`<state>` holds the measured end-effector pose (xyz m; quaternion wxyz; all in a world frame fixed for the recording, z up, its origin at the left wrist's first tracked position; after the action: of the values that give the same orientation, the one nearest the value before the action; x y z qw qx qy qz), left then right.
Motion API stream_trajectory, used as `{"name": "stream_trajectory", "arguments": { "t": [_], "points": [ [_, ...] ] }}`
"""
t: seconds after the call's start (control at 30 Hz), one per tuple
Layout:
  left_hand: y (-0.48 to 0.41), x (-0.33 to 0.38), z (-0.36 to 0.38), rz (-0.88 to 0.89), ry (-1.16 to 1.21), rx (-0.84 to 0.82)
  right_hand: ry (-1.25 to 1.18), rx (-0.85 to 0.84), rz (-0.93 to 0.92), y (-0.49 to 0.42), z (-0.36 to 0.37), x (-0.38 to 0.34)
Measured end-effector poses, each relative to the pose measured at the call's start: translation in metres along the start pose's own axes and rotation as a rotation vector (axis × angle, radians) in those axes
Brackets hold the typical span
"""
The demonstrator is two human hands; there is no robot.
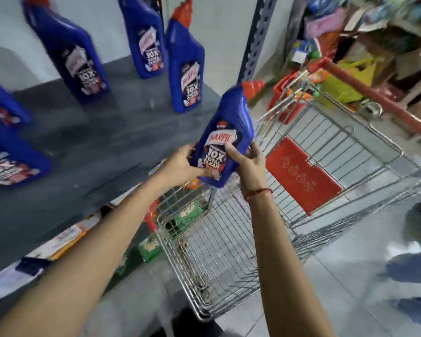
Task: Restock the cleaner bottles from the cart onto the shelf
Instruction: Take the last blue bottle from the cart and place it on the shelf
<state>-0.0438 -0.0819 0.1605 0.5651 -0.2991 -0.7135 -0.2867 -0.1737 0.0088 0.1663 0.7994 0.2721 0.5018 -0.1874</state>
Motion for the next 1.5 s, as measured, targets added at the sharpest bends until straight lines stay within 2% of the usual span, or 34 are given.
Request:
{"name": "stream_trajectory", "arguments": {
  "t": [0.27, 0.43, 0.63, 0.97, 1.23, 1.5],
  "points": [
    [0.035, 0.030, -0.090, 0.105, -0.119, 0.310, 0.145, -0.286, -0.152, -0.014, 0.101, -0.030],
    [0.051, 0.019, -0.128, 0.144, -0.217, 0.542, 0.429, -0.513, -0.223, -0.023, 0.159, -0.026],
    [0.062, -0.011, -0.149, 0.124, -0.327, 0.712, 0.626, -0.603, -0.214, -0.045, 0.195, 0.000],
    [0.074, -0.033, -0.152, 0.093, -0.428, 0.692, 0.746, -0.603, -0.093, -0.064, 0.165, 0.049],
    [0.057, -0.027, -0.147, 0.120, -0.374, 0.759, 0.807, -0.598, -0.081, -0.083, 0.167, 0.042],
    [0.054, -0.031, -0.145, 0.114, -0.412, 0.783, 0.764, -0.541, -0.091, -0.083, 0.163, 0.046]
  ]
}}
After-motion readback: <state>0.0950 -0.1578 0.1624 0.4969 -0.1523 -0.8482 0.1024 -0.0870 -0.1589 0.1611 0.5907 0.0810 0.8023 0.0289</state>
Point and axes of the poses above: each hand's wrist, its own y-axis away from the middle knuckle, its own z-axis out of the palm, x = y × z, the point moved 3 cm from there along -y, towards the middle knuckle, and after that the axes turned 8 degrees about z, right-handed, at the moved point
